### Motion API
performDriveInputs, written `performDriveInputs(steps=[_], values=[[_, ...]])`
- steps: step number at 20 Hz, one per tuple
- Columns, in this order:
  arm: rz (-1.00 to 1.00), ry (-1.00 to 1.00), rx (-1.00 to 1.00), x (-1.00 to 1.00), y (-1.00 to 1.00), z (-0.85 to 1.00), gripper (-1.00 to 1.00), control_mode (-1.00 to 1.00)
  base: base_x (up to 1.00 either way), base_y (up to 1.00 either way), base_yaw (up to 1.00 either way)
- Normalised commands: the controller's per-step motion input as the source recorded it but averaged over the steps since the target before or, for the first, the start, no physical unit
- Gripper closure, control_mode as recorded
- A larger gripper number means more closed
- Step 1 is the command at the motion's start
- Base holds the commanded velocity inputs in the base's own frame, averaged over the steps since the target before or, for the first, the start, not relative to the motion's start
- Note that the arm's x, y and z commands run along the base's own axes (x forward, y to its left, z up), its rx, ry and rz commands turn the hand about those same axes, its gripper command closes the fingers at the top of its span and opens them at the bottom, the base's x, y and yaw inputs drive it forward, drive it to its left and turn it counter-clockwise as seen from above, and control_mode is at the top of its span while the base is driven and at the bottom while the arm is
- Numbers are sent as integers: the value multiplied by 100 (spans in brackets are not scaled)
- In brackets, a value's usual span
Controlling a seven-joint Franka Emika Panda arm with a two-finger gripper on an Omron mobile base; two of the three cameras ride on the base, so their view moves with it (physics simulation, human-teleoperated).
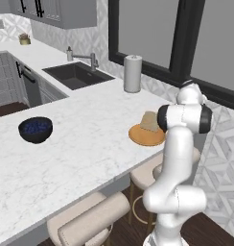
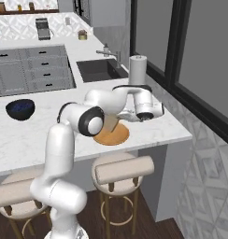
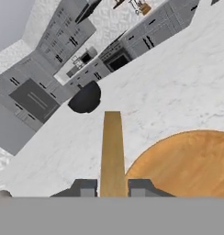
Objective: Start the toaster. Once the lever pops up, take the bread to the plate on the dining counter.
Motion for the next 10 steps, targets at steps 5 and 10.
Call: performDriveInputs(steps=[5,10], values=[[-1,0,-13,0,45,-42,100,-100,0,0,0],[-5,0,-11,0,7,-38,100,-100,0,0,0]])
